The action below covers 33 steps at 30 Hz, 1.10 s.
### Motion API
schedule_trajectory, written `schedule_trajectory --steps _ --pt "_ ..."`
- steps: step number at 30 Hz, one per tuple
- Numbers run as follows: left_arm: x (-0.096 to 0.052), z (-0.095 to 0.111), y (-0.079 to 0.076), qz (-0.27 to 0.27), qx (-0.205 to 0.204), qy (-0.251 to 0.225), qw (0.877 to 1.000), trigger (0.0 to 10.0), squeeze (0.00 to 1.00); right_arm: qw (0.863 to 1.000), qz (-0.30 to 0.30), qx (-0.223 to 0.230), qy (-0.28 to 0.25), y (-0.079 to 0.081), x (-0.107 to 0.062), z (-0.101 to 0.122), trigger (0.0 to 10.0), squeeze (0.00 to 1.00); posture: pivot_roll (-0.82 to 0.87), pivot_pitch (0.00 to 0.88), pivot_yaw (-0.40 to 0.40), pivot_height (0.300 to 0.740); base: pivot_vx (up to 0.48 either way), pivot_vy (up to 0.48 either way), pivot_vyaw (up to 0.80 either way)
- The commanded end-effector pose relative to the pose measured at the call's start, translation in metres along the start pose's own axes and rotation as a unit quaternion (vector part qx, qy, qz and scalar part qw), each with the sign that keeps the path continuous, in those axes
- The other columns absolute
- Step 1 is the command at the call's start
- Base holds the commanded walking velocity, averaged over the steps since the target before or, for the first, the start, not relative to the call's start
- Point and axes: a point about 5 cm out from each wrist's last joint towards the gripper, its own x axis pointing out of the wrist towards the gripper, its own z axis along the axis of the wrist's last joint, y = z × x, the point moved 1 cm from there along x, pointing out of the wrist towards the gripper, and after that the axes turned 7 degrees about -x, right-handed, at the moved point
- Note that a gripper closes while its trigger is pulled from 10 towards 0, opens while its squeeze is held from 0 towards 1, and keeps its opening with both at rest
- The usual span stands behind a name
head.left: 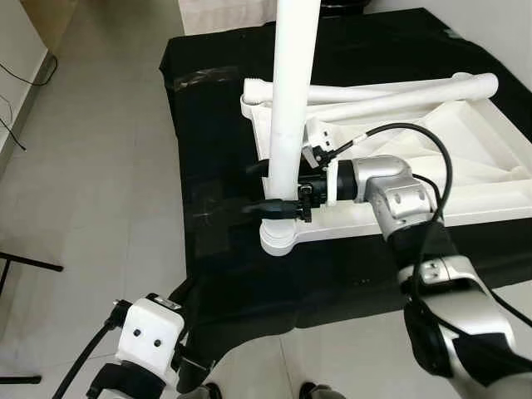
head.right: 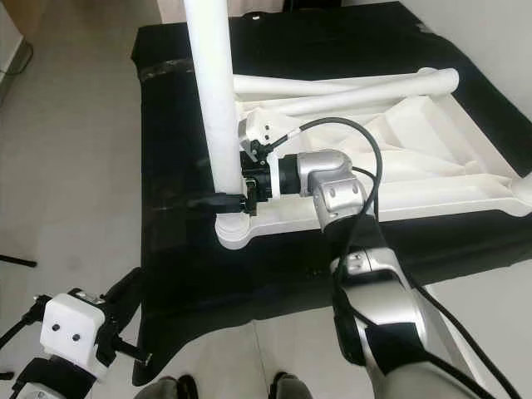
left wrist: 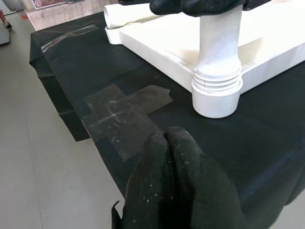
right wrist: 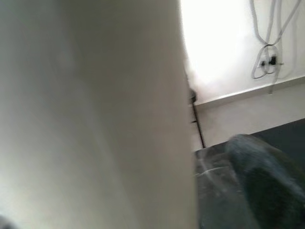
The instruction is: Building children table
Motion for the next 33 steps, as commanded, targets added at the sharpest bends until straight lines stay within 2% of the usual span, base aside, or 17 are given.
schedule_trajectory --steps 1,2,11,16,17,18,19,20,21,22,23,24,27,28,31,32,33 --pt "-0.003 0.001 -0.003 -0.006 0.000 0.004 1.000 4.2 0.00 0.999 0.039 -0.004 -0.009 0.005 0.008 0.000 0.0 0.00 0.08 0.224 -0.013 0.740 0.000 0.000 0.00" --pt "-0.003 0.001 -0.003 -0.006 0.000 0.006 1.000 10.0 0.00 0.999 0.051 -0.002 -0.012 0.007 0.008 -0.001 0.0 0.00 0.08 0.224 -0.013 0.740 0.000 0.000 0.00" --pt "-0.002 0.000 -0.005 -0.009 -0.004 0.004 1.000 10.0 0.00 0.999 0.046 -0.006 -0.006 0.011 -0.008 -0.012 0.0 0.00 0.07 0.222 -0.021 0.740 0.000 0.000 0.00" --pt "-0.002 0.001 -0.004 -0.009 -0.007 0.001 1.000 10.0 0.00 0.997 -0.081 0.005 0.014 0.022 -0.018 -0.031 0.0 0.00 0.07 0.229 -0.014 0.740 0.000 0.000 0.00" --pt "-0.002 0.001 -0.003 -0.008 -0.006 0.001 1.000 10.0 0.00 0.990 -0.136 0.013 0.024 0.029 -0.015 -0.038 0.0 0.00 0.07 0.234 -0.007 0.740 0.000 0.000 0.00" --pt "-0.002 0.002 -0.001 -0.008 -0.005 0.001 1.000 10.0 0.00 0.970 -0.238 0.033 0.045 0.037 -0.009 -0.047 0.0 0.00 0.07 0.235 0.005 0.740 0.000 0.000 0.00" --pt "-0.002 0.002 -0.001 -0.008 -0.005 0.001 1.000 10.0 0.00 0.970 -0.238 0.033 0.045 0.037 -0.009 -0.047 0.0 0.00 0.07 0.235 0.005 0.740 0.000 0.000 0.00" --pt "-0.002 0.002 0.000 -0.010 -0.004 0.002 1.000 10.0 0.00 0.928 -0.360 0.054 0.076 0.045 -0.010 -0.056 0.0 0.00 0.07 0.235 0.005 0.740 0.000 0.000 0.00" --pt "-0.002 0.002 0.000 -0.010 -0.004 0.002 1.000 10.0 0.00 0.928 -0.360 0.054 0.076 0.045 -0.010 -0.056 0.0 0.00 0.07 0.235 0.005 0.740 0.000 0.000 0.00" --pt "-0.001 0.001 0.001 -0.014 -0.002 0.003 1.000 10.0 0.00 0.901 -0.419 0.061 0.095 0.063 -0.006 -0.060 0.0 0.00 0.06 0.227 0.018 0.740 0.000 0.000 0.00" --pt "-0.001 0.001 0.001 -0.014 -0.002 0.003 1.000 10.0 0.00 0.901 -0.419 0.061 0.095 0.063 -0.006 -0.060 0.0 0.00 0.06 0.227 0.018 0.740 0.000 0.000 0.00" --pt "0.000 0.001 0.002 -0.017 -0.001 0.003 1.000 10.0 0.00 0.887 -0.447 0.060 0.101 0.075 -0.003 -0.059 0.0 0.00 0.06 0.227 0.018 0.740 0.000 0.000 0.00" --pt "0.003 -0.001 0.002 -0.025 0.002 0.005 1.000 10.0 0.00 0.900 -0.425 0.048 0.086 0.074 0.011 -0.054 0.0 0.00 0.07 0.206 0.019 0.740 0.000 0.000 0.00" --pt "0.004 -0.002 0.002 -0.024 0.003 0.006 1.000 10.0 0.00 0.905 -0.414 0.043 0.085 0.069 0.012 -0.051 8.5 0.00 0.07 0.202 0.014 0.740 0.000 0.000 0.00" --pt "0.004 -0.002 0.002 -0.024 0.004 0.005 1.000 10.0 0.00 0.908 -0.408 0.039 0.085 0.066 0.013 -0.049 8.5 0.00 0.07 0.200 0.012 0.740 0.000 0.000 0.00" --pt "0.005 -0.002 0.003 -0.017 0.006 0.001 1.000 8.9 0.00 0.930 -0.359 0.007 0.075 0.054 0.015 -0.034 10.0 0.00 0.07 0.197 0.006 0.740 0.000 0.000 0.00" --pt "0.006 -0.002 0.004 -0.013 0.007 -0.001 1.000 8.9 0.00 0.936 -0.342 -0.005 0.079 0.053 0.016 -0.028 10.0 0.00 0.07 0.197 0.006 0.740 0.000 0.000 0.00"
